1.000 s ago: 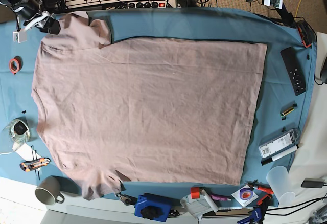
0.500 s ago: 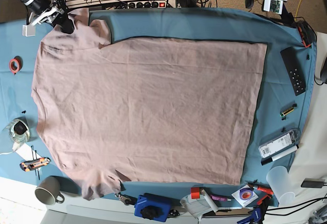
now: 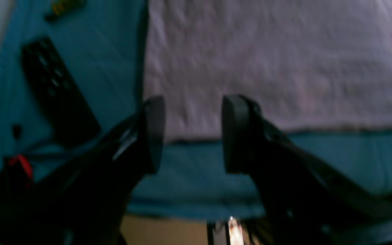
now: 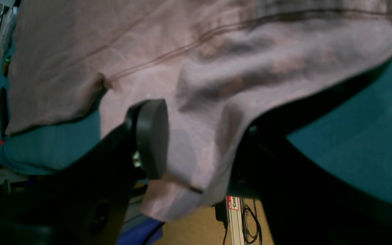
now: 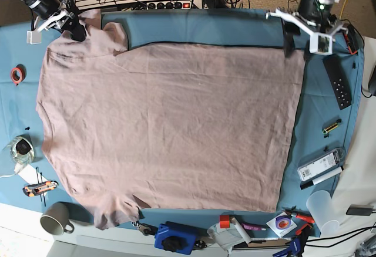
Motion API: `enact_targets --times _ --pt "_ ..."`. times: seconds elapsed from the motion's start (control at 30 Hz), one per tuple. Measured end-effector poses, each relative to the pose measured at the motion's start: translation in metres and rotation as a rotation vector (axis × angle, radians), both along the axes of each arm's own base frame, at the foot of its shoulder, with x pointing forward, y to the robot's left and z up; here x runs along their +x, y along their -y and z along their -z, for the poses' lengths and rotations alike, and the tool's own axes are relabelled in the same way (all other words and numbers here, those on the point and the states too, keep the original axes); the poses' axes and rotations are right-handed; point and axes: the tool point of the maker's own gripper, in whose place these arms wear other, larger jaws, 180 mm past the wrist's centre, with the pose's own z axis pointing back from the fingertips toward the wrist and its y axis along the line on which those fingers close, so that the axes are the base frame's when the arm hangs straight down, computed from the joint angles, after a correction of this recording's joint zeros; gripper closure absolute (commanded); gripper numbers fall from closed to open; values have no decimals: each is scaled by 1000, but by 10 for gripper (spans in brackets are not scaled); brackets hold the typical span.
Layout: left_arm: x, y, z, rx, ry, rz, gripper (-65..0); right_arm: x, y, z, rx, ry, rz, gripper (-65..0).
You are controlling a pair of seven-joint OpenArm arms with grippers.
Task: Fold the T-shirt properly
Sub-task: 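Close both grippers on the shoulder corners of the shirt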
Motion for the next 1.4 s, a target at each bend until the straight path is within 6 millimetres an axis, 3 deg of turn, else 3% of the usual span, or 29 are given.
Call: enact_targets --times 0.07,0.23,0.37,0.47,0.63,0.87,1.1,1.23,1.4 --pt "6 -2 2 -7 16 -6 -279 0 0 0 0 0 0 -292" --pt "11 -16 59 -38 -105 -60 -279 0 0 0 1 -2 -2 -292" --pt "24 -30 82 -56 -135 -146 -279 0 -1 0 1 -4 -5 -292" --pt "28 -40 82 -23 -130 -167 -279 0 -1 0 2 -6 -6 -292" --pt "29 -40 83 -36 -146 -158 -253 -1 -1 1 1 -10 -10 -292" --pt "26 -47 114 -22 -214 -176 -253 -1 -2 0 6 -11 -12 -292" --pt "34 -45 121 -56 -201 -166 -253 -1 -2 1 6 -13 -13 -292" --pt "29 -27 121 -134 -231 -79 -246 -1 -2 0 6 -12 -13 -292" --pt "22 -7 121 -239 -244 -40 -130 -1 -2 0 7 -13 -15 -291"
